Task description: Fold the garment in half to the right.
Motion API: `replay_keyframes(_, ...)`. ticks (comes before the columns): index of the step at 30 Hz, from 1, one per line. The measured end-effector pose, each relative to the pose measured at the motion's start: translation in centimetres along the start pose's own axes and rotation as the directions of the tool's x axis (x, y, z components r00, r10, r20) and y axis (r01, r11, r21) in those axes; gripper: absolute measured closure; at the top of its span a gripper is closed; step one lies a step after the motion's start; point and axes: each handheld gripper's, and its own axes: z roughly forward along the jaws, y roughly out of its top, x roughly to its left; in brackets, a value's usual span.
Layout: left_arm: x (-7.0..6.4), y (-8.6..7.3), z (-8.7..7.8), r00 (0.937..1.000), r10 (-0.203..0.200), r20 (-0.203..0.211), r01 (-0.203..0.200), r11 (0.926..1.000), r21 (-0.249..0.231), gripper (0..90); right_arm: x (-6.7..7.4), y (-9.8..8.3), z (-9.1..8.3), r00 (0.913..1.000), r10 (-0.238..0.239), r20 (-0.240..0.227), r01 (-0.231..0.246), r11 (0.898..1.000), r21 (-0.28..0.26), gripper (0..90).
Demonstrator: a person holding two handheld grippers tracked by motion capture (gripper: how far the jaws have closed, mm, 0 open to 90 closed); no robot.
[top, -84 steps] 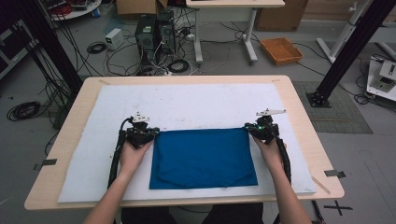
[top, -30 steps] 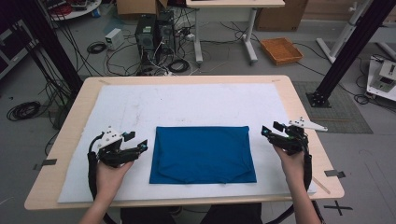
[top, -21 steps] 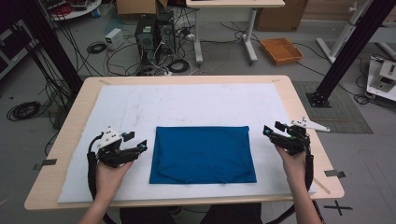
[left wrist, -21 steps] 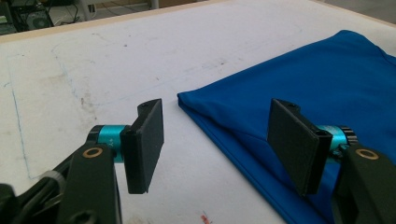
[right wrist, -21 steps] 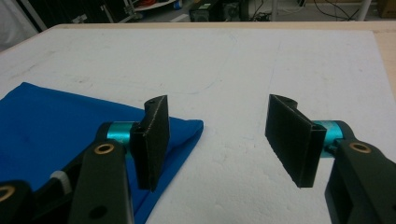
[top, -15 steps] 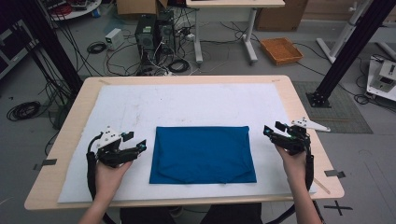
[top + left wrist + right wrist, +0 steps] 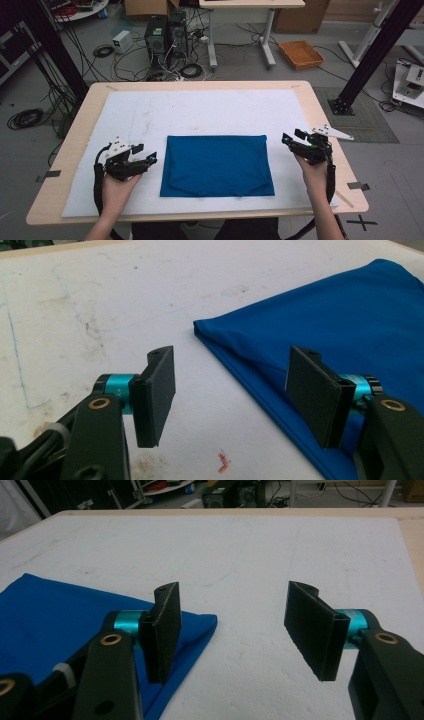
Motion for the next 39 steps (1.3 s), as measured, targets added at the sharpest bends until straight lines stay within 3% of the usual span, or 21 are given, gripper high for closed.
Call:
replay_keyframes(4, -0.3, -0.2, 0.1, 0.9996, -0.014, 0.027, 0.014, 0.9999, 0.01, 37.1, 0.0, 0.1, 0.1, 1.0, -0.001, 0.001, 0.001, 1.0, -0.001, 39.9)
replay_keyframes(10, -1.9, -0.7, 0.2, 0.9976, 0.05, 0.049, -0.049, 0.9984, -0.029, 38.5, 0.0, 0.0, 0.1, 1.0, -0.007, 0.0, 0.007, 1.0, 0.001, 39.9)
replay_keyframes(13, -2.9, -0.7, -0.1, 0.9967, 0.047, 0.066, -0.043, 0.9978, -0.051, 38.5, 0.1, 0.0, 0.0, 1.0, -0.006, -0.001, 0.006, 1.0, 0.002, 39.9)
replay_keyframes(17, -3.6, -1.2, -0.6, 0.9955, -0.03, 0.09, 0.03, 0.9995, 0.0, 38.5, 0.4, 0.0, 0.0, 0.9999, -0.015, -0.006, 0.015, 1.0, 0.002, 39.9)
replay_keyframes(21, -4.0, -2.3, -0.8, 0.9921, -0.092, 0.084, 0.089, 0.9951, 0.043, 38.5, 0.5, 0.1, 0.0, 0.9998, -0.018, -0.008, 0.018, 1.0, 0.001, 39.9)
replay_keyframes(24, -4.0, -3.1, -0.8, 0.9807, -0.163, 0.108, 0.156, 0.9849, 0.075, 38.5, 0.6, 0.1, 0.1, 0.9998, -0.02, -0.009, 0.02, 1.0, 0.002, 39.9)
replay_keyframes(27, -4.2, -3.5, -0.6, 0.9708, -0.216, 0.105, 0.207, 0.9741, 0.091, 38.6, 0.6, 0.1, 0.1, 0.9997, -0.024, -0.009, 0.024, 1.0, 0.004, 39.9)
replay_keyframes(34, -4.9, -3.6, -0.2, 0.9645, -0.246, 0.097, 0.234, 0.9654, 0.115, 43.4, 0.8, 0.1, 0.2, 0.9996, -0.026, -0.01, 0.026, 1.0, 0.006, 39.9)
replay_keyframes(39, -5.2, -3.7, -0.2, 0.9535, -0.291, 0.078, 0.28, 0.9517, 0.125, 45.1, 0.8, 0.1, 0.2, 0.9995, -0.029, -0.01, 0.029, 1.0, 0.006, 39.9)
